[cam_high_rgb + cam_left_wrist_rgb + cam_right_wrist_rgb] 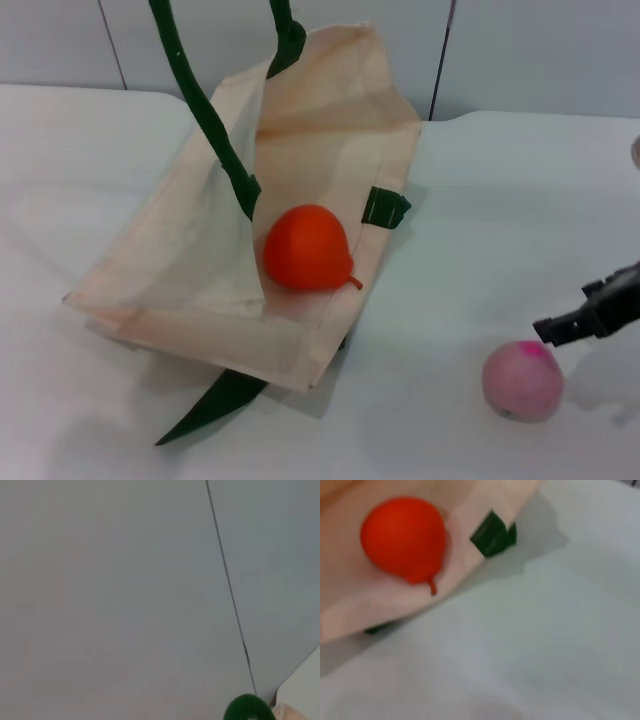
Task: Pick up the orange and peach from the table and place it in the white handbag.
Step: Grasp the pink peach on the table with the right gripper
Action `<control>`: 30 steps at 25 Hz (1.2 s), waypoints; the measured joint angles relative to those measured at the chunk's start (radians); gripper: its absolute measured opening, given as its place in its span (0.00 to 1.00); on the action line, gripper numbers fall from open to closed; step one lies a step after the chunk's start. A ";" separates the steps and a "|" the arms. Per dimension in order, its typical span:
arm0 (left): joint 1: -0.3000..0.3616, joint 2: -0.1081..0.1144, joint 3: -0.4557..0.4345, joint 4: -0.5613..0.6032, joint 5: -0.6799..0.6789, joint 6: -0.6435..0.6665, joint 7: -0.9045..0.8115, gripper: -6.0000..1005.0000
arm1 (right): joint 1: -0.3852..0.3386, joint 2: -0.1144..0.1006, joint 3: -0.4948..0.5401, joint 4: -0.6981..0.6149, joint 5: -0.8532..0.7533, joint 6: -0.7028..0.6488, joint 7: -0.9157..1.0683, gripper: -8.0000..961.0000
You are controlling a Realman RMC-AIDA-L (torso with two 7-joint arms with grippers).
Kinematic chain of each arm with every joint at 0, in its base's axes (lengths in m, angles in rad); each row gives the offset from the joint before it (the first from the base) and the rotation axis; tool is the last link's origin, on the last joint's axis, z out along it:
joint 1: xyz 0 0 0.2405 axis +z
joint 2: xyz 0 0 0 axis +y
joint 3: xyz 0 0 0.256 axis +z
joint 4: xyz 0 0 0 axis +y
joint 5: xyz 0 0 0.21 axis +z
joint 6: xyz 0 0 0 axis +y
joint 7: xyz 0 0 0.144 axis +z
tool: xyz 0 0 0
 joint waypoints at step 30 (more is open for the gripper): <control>-0.012 0.002 0.006 -0.002 0.075 -0.010 -0.001 0.14 | 0.051 0.008 -0.016 0.043 0.037 0.110 0.008 0.89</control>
